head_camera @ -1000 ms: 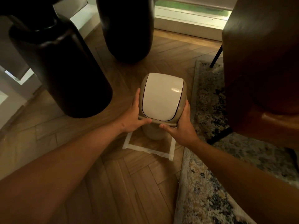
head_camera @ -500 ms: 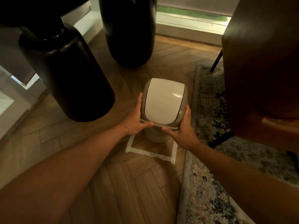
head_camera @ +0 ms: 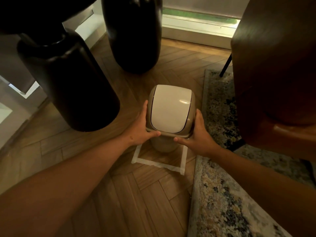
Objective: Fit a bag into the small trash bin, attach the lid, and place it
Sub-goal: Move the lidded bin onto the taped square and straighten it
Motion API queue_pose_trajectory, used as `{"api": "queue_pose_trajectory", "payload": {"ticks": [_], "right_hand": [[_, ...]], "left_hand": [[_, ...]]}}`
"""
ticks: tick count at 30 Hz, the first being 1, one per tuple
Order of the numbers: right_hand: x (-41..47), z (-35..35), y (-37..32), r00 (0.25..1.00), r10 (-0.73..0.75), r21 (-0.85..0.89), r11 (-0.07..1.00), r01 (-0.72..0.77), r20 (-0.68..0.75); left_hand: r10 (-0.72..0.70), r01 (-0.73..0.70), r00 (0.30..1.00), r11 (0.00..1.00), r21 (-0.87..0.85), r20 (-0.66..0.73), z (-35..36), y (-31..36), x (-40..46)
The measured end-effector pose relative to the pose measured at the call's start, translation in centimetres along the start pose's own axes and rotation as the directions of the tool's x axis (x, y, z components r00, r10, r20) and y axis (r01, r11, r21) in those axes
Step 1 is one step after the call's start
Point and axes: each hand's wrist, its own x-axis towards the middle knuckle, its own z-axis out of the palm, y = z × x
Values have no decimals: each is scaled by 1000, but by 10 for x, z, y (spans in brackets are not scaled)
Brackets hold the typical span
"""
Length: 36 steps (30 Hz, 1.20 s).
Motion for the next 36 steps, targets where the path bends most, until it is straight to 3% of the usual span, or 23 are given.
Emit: {"api": "queue_pose_trajectory", "payload": {"ticks": [4, 7, 12, 36], "right_hand": [[7, -17, -4, 999, -14, -156, 988, 21, 48], [13, -16, -4, 996, -45, -111, 992, 53, 80], [18, 4, -1, 999, -32, 41, 999, 32, 8], [12, 12, -6, 998, -33, 45, 998, 35, -59]], "left_hand": [[20, -21, 1000, 997, 69, 19, -13, -2, 8], [45, -53, 997, 991, 121, 68, -14, -3, 11], [60, -70, 994, 991, 111, 86, -17, -6, 14], [62, -72, 995, 989, 128, 76, -19, -10, 14]]}}
